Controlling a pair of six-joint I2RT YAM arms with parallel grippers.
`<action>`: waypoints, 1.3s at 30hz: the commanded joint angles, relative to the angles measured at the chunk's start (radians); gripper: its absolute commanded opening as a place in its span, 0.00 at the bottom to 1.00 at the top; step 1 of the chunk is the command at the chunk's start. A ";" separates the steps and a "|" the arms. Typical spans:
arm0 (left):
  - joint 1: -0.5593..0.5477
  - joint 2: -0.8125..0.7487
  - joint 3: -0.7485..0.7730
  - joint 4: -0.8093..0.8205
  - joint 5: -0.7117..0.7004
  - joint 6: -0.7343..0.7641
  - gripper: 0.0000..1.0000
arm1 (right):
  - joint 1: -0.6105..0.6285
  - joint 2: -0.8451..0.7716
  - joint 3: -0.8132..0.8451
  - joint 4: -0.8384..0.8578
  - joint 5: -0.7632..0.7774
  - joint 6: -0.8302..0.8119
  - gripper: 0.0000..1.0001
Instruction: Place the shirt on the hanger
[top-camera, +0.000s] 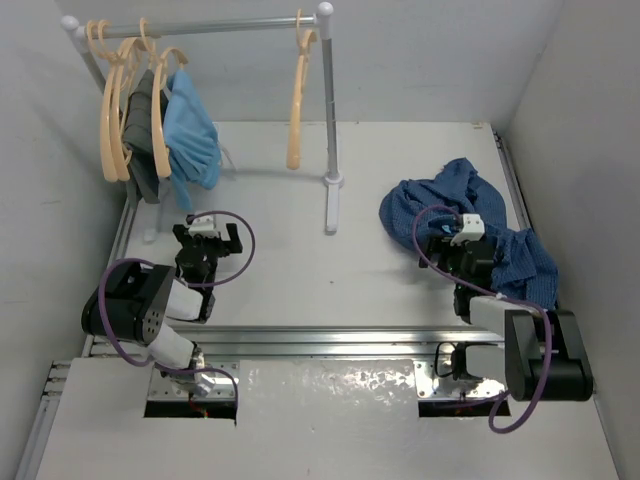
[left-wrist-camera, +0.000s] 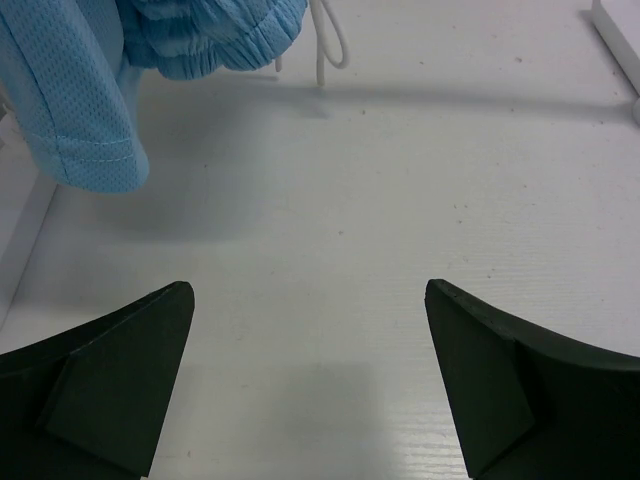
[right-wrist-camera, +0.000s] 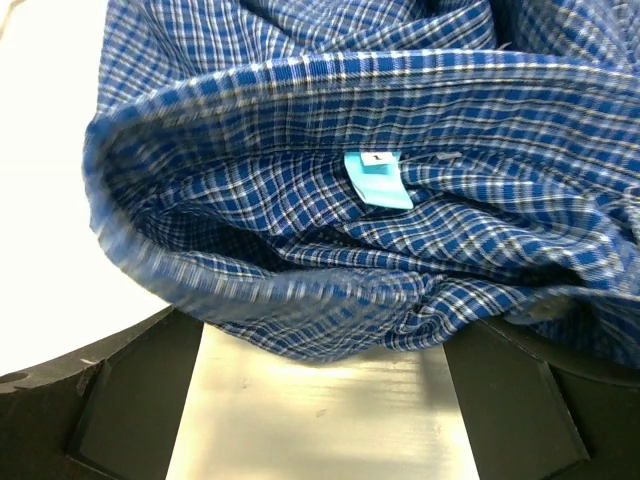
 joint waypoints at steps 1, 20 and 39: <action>0.014 -0.014 0.013 0.058 0.015 -0.015 1.00 | 0.002 -0.080 0.045 -0.044 -0.013 0.071 0.99; -0.077 -0.338 0.319 -0.960 0.400 0.312 1.00 | 0.002 -0.045 0.413 -0.528 -0.105 0.176 0.29; -0.103 -0.513 0.378 -1.192 0.437 0.343 0.98 | 0.106 0.209 0.648 -0.775 -0.292 0.067 0.72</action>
